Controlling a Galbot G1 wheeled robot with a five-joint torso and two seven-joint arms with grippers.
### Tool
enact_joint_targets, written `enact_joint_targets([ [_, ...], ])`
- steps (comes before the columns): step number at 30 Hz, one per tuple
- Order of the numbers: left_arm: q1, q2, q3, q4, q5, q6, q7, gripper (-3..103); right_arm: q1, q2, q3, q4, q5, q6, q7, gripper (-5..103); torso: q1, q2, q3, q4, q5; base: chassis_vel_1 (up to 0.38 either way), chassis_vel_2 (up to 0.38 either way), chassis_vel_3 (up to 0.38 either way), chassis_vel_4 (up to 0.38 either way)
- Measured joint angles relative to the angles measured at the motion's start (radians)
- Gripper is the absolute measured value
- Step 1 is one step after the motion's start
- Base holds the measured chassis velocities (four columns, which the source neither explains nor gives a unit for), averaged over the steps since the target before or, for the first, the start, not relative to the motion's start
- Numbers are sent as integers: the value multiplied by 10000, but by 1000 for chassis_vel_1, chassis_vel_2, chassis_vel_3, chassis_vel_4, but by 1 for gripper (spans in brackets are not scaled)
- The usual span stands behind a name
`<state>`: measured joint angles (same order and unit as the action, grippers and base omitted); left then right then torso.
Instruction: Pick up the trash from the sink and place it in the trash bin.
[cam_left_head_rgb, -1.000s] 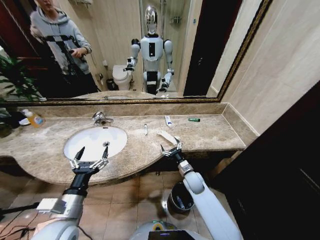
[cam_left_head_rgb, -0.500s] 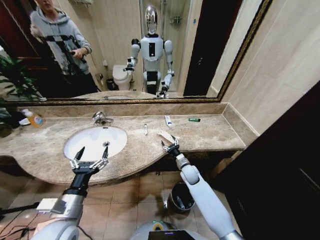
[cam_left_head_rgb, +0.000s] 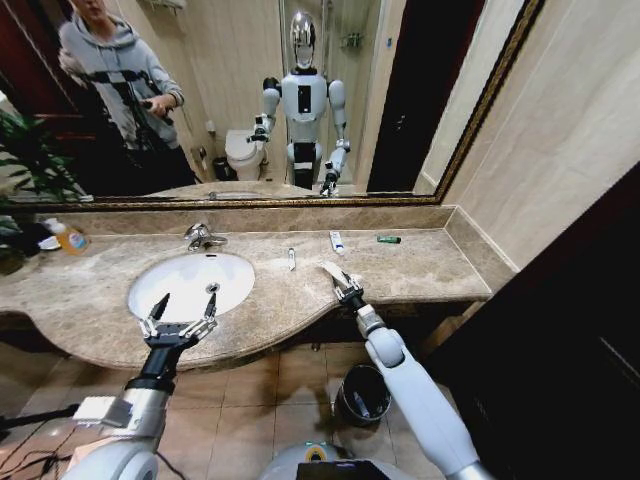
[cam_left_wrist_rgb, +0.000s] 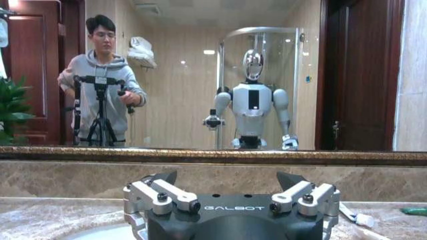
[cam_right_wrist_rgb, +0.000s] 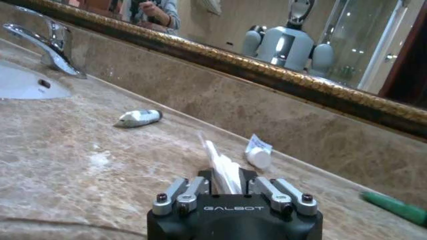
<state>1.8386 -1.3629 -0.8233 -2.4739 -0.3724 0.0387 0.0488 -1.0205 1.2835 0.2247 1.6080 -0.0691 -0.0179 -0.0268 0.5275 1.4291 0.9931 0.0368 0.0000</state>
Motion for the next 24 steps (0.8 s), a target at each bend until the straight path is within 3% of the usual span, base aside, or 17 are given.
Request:
enact_joint_targets([
  [11,0,0,0,0,0,0,0,100,-424,-498,380,581,409,-116,-49,1,0,0,0,0,1,0,0,0,0],
  [24,0,0,0,0,0,0,0,100,-1605,-759,1385,2157,1033,-80,-32,0,0,1,0,2,2,0,0,0,0],
])
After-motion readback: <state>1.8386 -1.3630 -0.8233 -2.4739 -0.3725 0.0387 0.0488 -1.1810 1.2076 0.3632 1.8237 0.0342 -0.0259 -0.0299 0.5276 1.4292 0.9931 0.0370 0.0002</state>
